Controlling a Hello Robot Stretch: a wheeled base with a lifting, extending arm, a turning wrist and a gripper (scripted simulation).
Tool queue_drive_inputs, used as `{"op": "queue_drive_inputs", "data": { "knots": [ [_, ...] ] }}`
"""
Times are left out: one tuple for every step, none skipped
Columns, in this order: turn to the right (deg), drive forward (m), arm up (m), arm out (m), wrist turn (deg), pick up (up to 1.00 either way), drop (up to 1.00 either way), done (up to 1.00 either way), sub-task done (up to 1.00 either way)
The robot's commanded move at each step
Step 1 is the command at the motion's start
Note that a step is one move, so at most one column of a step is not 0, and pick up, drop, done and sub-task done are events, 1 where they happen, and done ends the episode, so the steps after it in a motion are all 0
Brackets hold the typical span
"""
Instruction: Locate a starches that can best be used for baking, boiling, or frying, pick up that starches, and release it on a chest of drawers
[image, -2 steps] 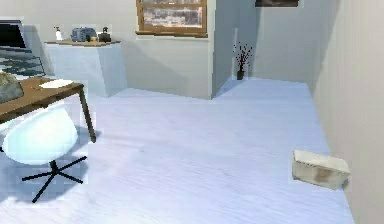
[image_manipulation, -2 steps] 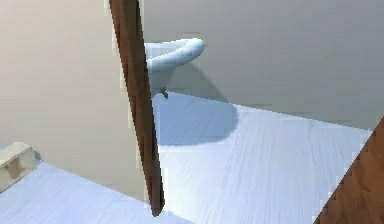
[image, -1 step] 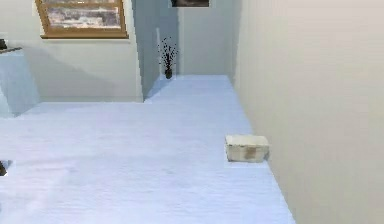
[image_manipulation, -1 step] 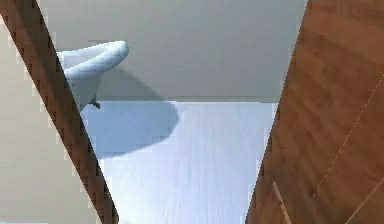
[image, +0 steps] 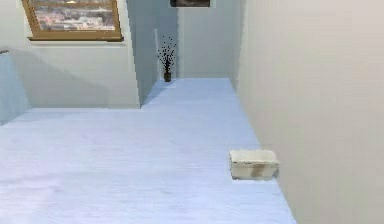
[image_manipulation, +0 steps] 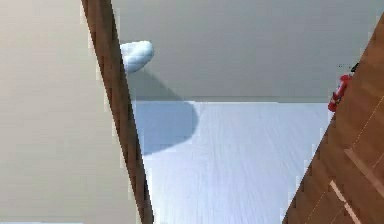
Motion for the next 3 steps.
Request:
{"op": "queue_drive_inputs", "data": {
  "knots": [
    [-45.0,0.0,0.0,0.0,0.0,0.0,0.0,0.0,0.0],
    [-36.0,0.0,0.0,0.0,0.0,0.0,0.0,0.0,0.0],
    [0.0,0.35,0.0,0.0,0.0,0.0,0.0,0.0,0.0]
  ]
}}
